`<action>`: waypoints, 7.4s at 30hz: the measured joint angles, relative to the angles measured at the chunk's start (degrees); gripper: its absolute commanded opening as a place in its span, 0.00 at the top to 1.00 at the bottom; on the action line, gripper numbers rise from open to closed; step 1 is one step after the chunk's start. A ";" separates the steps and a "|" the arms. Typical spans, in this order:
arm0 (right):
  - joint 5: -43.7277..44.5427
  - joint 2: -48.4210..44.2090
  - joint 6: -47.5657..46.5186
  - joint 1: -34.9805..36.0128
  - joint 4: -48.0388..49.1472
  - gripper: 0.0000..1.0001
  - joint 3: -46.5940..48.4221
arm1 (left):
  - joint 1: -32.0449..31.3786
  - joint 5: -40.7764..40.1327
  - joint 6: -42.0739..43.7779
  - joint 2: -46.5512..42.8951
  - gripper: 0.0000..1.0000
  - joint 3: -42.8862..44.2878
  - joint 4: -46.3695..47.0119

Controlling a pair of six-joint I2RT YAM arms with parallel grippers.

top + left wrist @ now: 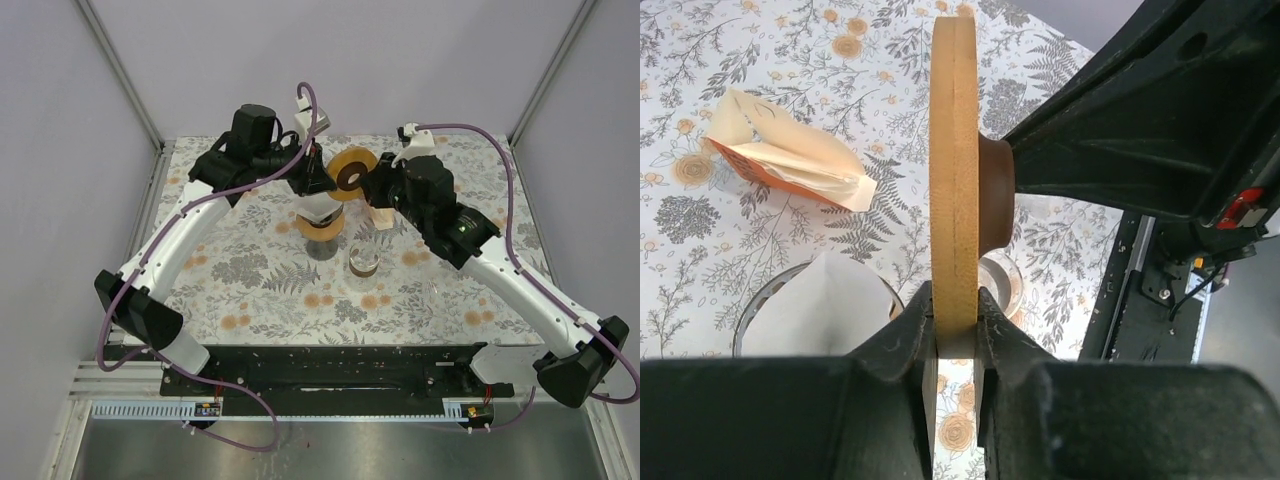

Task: Place the coffee filter in the dripper

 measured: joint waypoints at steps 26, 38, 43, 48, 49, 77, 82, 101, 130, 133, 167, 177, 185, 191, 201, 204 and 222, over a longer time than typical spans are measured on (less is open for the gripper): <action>-21.94 10.80 -6.49 -16.52 -35.21 0.03 36.85 | -17.57 -52.50 80.26 -15.80 1.00 -19.74 5.55; -24.50 10.80 -13.84 -11.82 -41.13 0.05 35.58 | -20.96 -42.14 108.87 -33.88 1.00 -52.13 33.75; -24.87 10.95 -14.67 -8.50 -40.92 0.13 32.81 | -21.42 -39.69 110.77 -34.73 1.00 -55.04 39.12; -26.05 13.38 -14.75 -5.77 -40.39 0.15 31.78 | -21.42 -39.12 111.36 -34.88 1.00 -55.63 41.18; -26.01 14.05 -14.82 -5.33 -40.22 0.15 31.76 | -21.42 -39.10 111.40 -34.91 1.00 -55.63 41.48; -21.49 19.65 -16.61 -4.39 -40.94 1.00 31.74 | -21.42 -40.44 112.13 -35.19 0.18 -55.30 43.08; -17.53 17.99 -17.35 -8.44 -42.47 1.00 28.68 | -21.42 -45.48 106.44 -33.40 0.14 -47.21 35.69; -19.58 16.37 -15.61 -13.62 -38.36 1.00 7.74 | -0.52 -47.30 31.32 -11.30 0.01 0.33 -19.74; -17.81 22.38 -14.82 -9.75 -36.48 0.48 6.58 | 3.13 -36.89 17.66 -11.50 0.02 -3.63 -23.78; -17.88 22.51 -14.93 -9.75 -36.63 0.43 6.60 | 3.13 -36.70 17.66 -11.52 0.02 -3.63 -23.78; -5.40 -8.85 15.67 -30.67 -34.69 0.24 -16.61 | 3.72 -33.83 18.32 -13.92 0.02 -5.73 -22.29; -7.85 -7.89 26.69 -30.67 -28.37 0.30 -28.24 | 3.87 -33.31 18.29 -14.10 0.03 -6.14 -22.10; -9.53 -0.13 26.45 -31.15 -22.80 0.62 -29.33 | 3.91 -33.33 18.29 -14.10 0.03 -6.12 -22.08; -10.82 0.33 24.13 -31.30 -19.56 1.00 -30.77 | 3.91 -33.31 18.29 -14.12 0.03 -6.14 -22.10; -8.63 -3.04 12.70 -31.34 -20.63 1.00 -29.42 | 3.91 -32.44 18.03 -13.99 0.03 -5.68 -22.18; -6.08 -3.30 7.10 -31.34 -22.84 1.00 -24.33 | 3.91 -31.85 17.62 -13.64 0.03 -4.55 -22.12; 10.64 -5.51 -57.94 0.20 -23.21 1.00 -0.22 | 3.96 -17.44 3.61 -12.04 0.07 2.43 -18.95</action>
